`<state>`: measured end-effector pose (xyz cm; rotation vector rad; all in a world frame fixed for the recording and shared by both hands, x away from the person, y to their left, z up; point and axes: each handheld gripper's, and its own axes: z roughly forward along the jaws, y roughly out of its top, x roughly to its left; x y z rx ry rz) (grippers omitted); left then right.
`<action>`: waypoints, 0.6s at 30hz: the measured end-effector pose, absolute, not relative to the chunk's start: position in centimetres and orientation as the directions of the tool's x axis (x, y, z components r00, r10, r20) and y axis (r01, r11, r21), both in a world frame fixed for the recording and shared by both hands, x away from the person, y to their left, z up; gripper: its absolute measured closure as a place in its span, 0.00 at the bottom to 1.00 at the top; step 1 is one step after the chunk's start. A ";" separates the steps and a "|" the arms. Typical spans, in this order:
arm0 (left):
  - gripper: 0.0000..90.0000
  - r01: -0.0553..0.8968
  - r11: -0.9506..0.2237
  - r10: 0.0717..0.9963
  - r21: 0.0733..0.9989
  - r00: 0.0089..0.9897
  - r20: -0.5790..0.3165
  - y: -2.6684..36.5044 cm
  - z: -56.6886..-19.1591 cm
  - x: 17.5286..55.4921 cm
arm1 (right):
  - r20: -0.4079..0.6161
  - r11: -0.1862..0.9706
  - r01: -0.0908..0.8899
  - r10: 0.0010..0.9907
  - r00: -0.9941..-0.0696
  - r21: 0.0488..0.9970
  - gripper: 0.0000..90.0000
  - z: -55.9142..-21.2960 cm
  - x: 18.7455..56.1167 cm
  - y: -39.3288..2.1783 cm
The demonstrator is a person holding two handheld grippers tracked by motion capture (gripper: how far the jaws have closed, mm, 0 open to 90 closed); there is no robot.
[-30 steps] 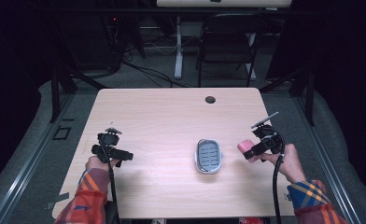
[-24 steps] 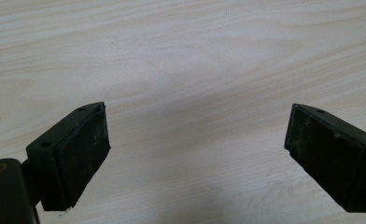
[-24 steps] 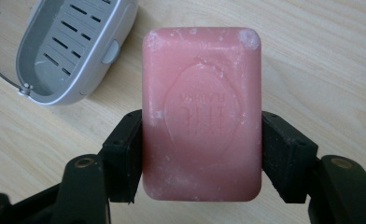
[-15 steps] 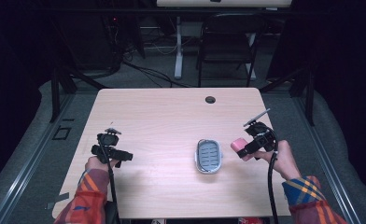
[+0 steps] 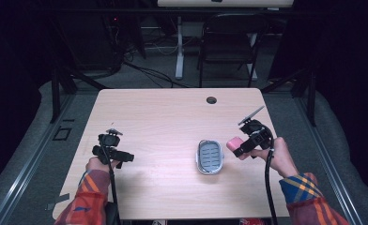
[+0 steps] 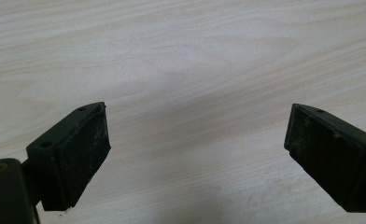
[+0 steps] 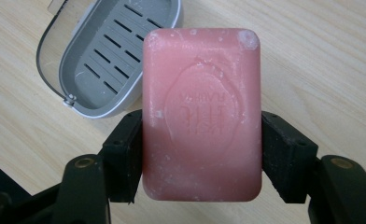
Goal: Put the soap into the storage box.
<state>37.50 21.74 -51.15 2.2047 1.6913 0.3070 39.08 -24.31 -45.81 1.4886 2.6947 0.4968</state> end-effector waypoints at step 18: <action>0.07 0.888 -0.234 0.962 0.396 0.271 -0.039 21.7 -51.2 37.5 | 0.077 0.569 0.788 0.797 -0.598 0.236 0.41 -45.9 40.2 -20.5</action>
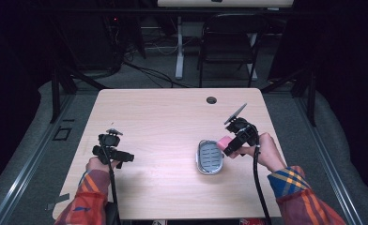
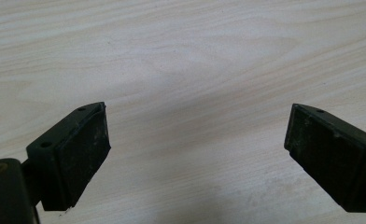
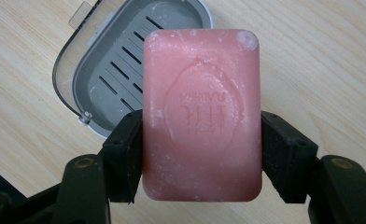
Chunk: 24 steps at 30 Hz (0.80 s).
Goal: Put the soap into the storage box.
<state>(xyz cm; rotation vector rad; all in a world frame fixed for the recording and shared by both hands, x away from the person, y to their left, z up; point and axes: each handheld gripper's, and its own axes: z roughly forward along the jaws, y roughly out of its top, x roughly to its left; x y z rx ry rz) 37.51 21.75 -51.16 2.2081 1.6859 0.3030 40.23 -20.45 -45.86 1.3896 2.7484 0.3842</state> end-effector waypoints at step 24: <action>0.07 0.886 -0.241 0.960 0.397 0.277 -0.035 21.6 -51.2 37.5 | -0.005 0.623 0.766 0.776 -0.631 0.157 0.41 -48.4 41.4 -16.0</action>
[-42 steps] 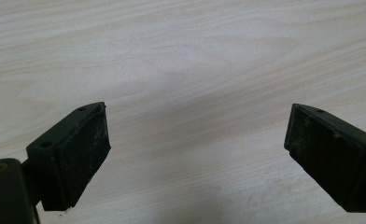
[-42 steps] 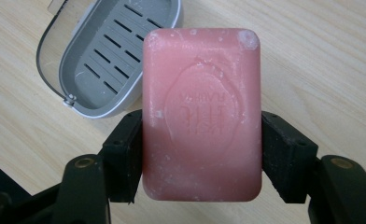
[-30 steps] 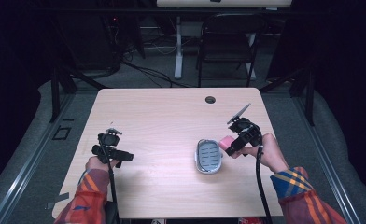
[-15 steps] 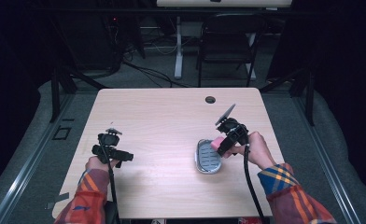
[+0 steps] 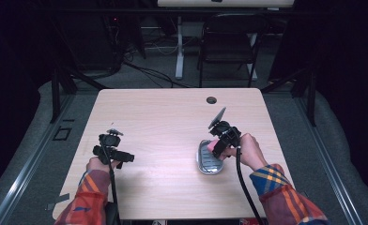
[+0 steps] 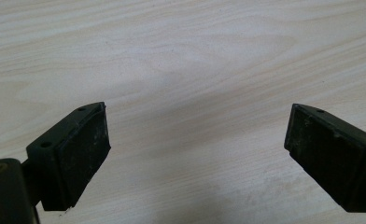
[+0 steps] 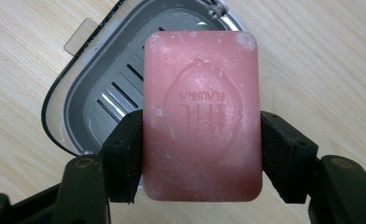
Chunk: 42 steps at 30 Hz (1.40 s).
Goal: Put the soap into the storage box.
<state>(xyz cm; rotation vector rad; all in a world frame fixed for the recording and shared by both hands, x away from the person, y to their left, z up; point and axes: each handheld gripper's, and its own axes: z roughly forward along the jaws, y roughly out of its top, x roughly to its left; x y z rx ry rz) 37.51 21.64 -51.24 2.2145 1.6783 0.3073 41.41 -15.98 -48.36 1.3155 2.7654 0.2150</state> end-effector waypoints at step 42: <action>0.07 0.888 -0.251 0.958 0.385 0.285 -0.033 21.5 -51.3 37.5 | 0.133 0.597 0.785 0.775 -0.618 0.164 0.46 -48.4 40.2 -15.5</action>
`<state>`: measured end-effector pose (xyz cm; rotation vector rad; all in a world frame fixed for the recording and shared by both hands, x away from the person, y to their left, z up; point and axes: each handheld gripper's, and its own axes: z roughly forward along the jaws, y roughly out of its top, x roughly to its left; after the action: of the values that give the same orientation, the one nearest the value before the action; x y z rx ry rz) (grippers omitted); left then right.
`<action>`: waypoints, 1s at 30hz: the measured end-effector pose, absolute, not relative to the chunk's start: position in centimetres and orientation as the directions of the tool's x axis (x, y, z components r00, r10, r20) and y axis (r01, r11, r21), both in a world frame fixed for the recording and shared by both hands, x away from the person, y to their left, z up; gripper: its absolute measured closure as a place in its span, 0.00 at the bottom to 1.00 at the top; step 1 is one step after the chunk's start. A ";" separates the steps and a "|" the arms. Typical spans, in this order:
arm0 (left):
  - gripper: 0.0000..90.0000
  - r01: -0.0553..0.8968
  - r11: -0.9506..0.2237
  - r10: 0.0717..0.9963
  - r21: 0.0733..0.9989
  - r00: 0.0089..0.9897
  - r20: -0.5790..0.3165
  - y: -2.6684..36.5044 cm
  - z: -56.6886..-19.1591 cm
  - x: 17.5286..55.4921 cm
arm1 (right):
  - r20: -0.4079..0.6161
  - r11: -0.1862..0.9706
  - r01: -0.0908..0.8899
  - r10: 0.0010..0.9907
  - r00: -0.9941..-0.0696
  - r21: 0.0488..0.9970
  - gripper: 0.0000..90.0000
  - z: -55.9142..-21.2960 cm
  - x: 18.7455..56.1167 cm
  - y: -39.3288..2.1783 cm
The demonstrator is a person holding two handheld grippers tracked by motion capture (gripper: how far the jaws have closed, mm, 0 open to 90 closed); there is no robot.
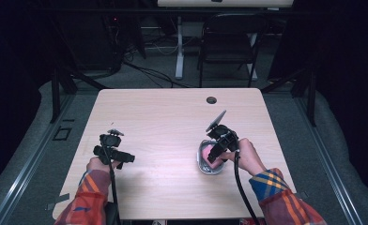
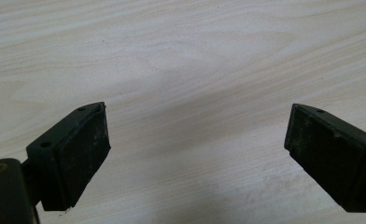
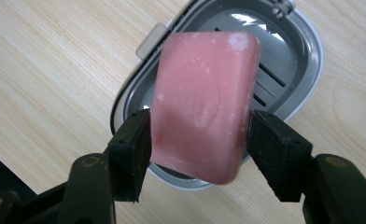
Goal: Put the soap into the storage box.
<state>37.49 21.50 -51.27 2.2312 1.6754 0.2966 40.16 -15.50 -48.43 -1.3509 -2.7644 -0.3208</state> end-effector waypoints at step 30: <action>0.05 0.883 -0.249 0.958 0.397 0.286 -0.033 21.5 -51.2 37.4 | 0.089 0.612 0.706 0.730 -0.678 0.357 0.41 -45.3 38.2 -19.8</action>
<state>37.43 21.47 -51.20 2.2214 1.6678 0.3070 38.24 -19.81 -45.32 -1.2837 -2.8786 -0.5914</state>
